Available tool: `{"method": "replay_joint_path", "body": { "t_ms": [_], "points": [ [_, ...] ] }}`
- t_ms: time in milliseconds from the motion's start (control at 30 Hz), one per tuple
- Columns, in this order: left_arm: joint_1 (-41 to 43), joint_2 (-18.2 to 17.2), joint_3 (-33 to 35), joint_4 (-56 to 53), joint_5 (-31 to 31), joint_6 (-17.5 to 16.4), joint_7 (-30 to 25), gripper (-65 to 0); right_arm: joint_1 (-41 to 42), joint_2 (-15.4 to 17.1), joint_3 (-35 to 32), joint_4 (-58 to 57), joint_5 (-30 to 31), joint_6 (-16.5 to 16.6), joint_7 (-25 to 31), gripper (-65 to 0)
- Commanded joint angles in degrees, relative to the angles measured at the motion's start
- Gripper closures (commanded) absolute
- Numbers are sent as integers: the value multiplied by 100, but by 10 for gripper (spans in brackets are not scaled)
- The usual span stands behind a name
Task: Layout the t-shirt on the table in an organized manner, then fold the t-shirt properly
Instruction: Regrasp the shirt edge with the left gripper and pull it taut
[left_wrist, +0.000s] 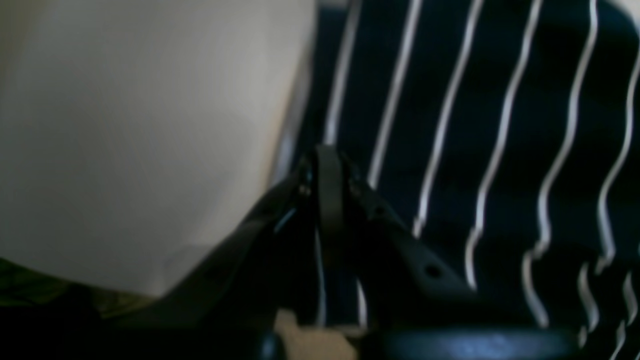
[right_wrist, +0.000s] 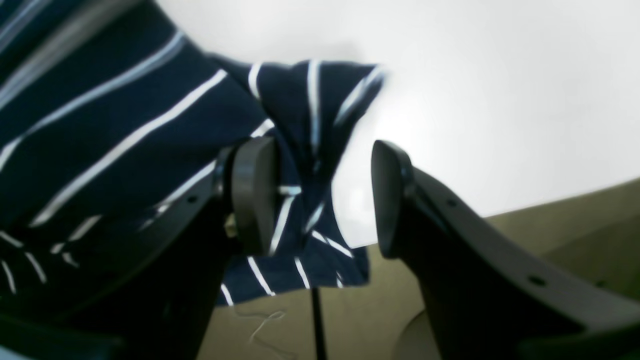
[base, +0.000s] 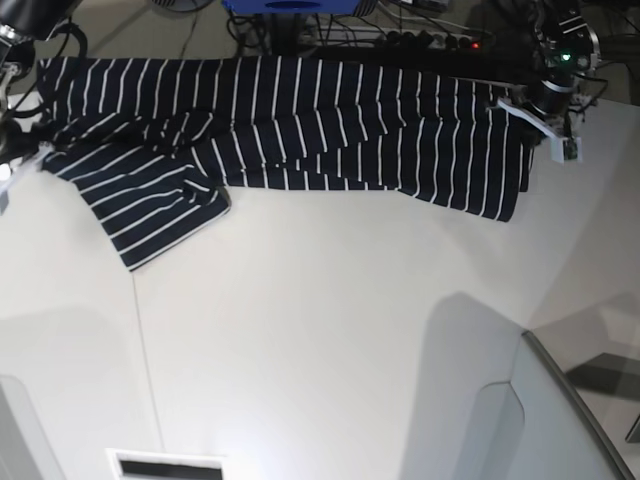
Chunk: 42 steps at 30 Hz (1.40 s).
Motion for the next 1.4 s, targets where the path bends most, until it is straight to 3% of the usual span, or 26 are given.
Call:
{"method": "replay_joint_path", "body": {
  "t_ms": [0, 300, 467, 567, 733, 867, 1067, 1133, 1267, 1367],
  "points": [
    [19, -57, -19, 176, -71, 23, 5, 0, -17, 42, -16, 285, 41, 20, 59, -287],
    [-228, -48, 7, 150, -35, 23, 75, 0, -245, -380, -183, 487, 32, 20, -144, -284],
    [-403, -84, 7, -220, -27, 23, 57, 0, -193, -389, -200, -40, 32, 20, -108, -282],
    [-518, -92, 7, -624, -27, 23, 57, 0, -70, -345, -191, -726, 32, 20, 182, -278],
    [-693, -101, 7, -1292, -27, 23, -22, 0, 291, -107, -227, -1869, 32, 20, 630, -195],
    [-896, -110, 16, -1916, -18, 23, -453, 0, 687, 112, -227, -2510, 32, 20, 841, -195],
    [-992, -207, 16, -2083, -18, 23, -497, 0, 862, 218, -235, -2546, 23, 20, 832, -197],
    [-957, -207, -10, -1960, -27, 23, -488, 0, 818, 218, -235, -2299, 23, 20, 753, -210],
    [-852, -180, -28, -1468, -44, 23, -470, 0, 537, 148, -227, -1218, 32, 20, 542, -366],
    [-799, -163, -28, -1099, -62, 32, -444, 0, 440, -2, -227, -251, 32, 20, 234, -383]
  ]
}}
